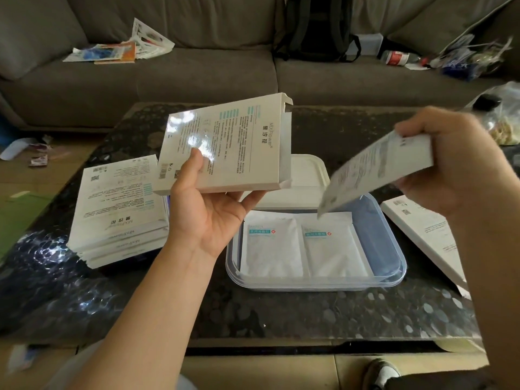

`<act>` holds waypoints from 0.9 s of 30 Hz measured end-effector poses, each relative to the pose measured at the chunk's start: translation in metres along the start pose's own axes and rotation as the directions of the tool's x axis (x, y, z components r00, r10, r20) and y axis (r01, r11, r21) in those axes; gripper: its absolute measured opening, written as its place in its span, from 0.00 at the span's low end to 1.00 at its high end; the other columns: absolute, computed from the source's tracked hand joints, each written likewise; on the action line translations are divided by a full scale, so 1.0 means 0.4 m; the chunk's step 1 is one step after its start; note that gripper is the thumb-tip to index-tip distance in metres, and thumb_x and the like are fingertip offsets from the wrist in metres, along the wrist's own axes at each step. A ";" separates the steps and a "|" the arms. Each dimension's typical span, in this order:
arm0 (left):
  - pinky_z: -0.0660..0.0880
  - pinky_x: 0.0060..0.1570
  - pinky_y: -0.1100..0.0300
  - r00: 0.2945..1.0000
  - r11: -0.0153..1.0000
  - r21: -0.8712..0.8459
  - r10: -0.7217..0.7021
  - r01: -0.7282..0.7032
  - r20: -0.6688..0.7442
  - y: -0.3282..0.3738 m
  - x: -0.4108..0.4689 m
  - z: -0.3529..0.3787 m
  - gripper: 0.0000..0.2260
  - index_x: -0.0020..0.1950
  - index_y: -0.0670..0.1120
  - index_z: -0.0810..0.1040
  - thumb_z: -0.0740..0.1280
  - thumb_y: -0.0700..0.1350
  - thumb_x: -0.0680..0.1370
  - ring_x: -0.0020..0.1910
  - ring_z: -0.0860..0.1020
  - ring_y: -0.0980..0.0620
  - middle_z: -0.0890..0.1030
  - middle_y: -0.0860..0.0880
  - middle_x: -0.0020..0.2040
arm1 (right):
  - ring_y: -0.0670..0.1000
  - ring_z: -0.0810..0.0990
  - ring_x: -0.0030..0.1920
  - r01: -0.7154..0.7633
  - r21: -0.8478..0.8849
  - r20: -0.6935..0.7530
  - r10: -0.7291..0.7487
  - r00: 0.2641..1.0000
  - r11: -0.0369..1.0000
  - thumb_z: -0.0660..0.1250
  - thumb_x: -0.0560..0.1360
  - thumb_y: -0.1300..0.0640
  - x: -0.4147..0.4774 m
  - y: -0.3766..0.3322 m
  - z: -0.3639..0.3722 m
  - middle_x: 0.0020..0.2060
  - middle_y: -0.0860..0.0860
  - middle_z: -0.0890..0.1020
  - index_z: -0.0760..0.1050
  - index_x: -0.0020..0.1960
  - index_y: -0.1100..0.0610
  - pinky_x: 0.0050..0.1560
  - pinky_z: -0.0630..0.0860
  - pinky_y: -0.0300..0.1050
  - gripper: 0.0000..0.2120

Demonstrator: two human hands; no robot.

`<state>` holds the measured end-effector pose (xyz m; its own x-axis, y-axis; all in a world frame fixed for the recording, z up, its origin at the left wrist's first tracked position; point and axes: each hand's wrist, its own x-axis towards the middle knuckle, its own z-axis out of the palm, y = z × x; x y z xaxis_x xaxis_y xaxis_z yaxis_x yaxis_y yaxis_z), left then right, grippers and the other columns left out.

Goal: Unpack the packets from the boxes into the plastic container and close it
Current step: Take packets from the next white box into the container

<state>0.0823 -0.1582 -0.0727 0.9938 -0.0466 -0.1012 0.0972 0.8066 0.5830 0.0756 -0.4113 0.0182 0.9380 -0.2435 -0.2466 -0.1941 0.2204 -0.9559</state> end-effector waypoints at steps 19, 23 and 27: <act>0.82 0.56 0.36 0.999 0.999 0.035 0.010 -0.009 -0.038 -0.011 -0.009 0.010 0.15 0.69 0.53 0.76 0.65 0.53 0.82 0.62 0.84 0.41 0.83 0.42 0.63 | 0.58 0.87 0.38 -0.225 -0.210 0.085 0.247 0.965 0.951 0.55 0.84 0.43 0.024 0.159 0.073 0.42 0.59 0.87 0.80 0.44 0.64 0.36 0.81 0.47 0.28; 0.82 0.56 0.36 0.999 0.999 0.032 -0.001 0.002 -0.046 -0.010 -0.009 0.012 0.16 0.70 0.52 0.75 0.65 0.52 0.82 0.61 0.84 0.41 0.84 0.42 0.62 | 0.56 0.87 0.43 -0.178 -0.429 0.043 0.217 0.975 0.886 0.61 0.81 0.40 0.044 0.184 0.080 0.43 0.55 0.87 0.82 0.49 0.59 0.46 0.84 0.53 0.23; 0.81 0.57 0.36 0.999 0.999 0.042 -0.004 0.005 -0.038 -0.008 -0.010 0.011 0.16 0.70 0.52 0.75 0.64 0.52 0.82 0.61 0.84 0.41 0.84 0.43 0.61 | 0.52 0.83 0.51 0.260 -0.932 0.221 -0.172 0.960 0.252 0.71 0.77 0.51 0.065 0.239 0.064 0.54 0.50 0.83 0.79 0.59 0.51 0.51 0.83 0.49 0.11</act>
<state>0.0782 -0.1634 -0.0706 0.9906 -0.0273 -0.1339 0.1048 0.7807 0.6161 0.0889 -0.3727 -0.0754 0.9973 -0.0625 -0.0373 -0.0726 -0.8882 -0.4538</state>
